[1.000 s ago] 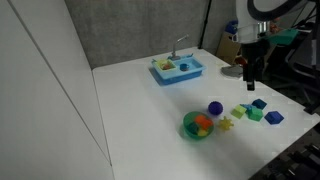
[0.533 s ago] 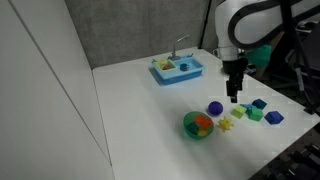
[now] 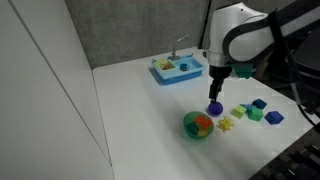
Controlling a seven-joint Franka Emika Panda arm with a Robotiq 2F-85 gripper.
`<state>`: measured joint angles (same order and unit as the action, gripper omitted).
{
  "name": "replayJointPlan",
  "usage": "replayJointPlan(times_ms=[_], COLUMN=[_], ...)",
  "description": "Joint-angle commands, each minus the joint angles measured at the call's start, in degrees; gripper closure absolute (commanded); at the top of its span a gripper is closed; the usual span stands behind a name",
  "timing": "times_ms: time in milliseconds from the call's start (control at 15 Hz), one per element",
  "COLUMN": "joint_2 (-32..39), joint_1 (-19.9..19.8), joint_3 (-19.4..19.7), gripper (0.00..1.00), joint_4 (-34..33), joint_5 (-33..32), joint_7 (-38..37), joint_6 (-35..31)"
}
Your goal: Put the orange toy on top of the yellow block then put the purple ball in the green bowl
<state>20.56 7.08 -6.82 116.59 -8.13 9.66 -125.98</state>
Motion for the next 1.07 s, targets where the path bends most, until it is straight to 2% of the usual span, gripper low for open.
replayJointPlan(times_ms=[0,133,267,333,600,1000], joint_2=[-1.0,-1.1,-1.7,0.1,0.0,3.9], joint_1=[-1.1,-1.6,-2.8,-1.0,-1.8,-1.8], joint_3=[-0.9,-1.4,-2.3,-1.0,-1.5,-1.9], gripper=[0.0,0.0,0.0,0.0,0.0,0.0], joint_4=[3.7,5.6,6.4,4.7,5.0,4.8], joint_5=[3.2,6.4,10.9,7.7,9.7,9.3], joint_7=[1.0,1.0,2.6,0.2,0.9,2.7], joint_6=[-7.9,-11.1,-9.8,-9.7,-9.7,-14.2])
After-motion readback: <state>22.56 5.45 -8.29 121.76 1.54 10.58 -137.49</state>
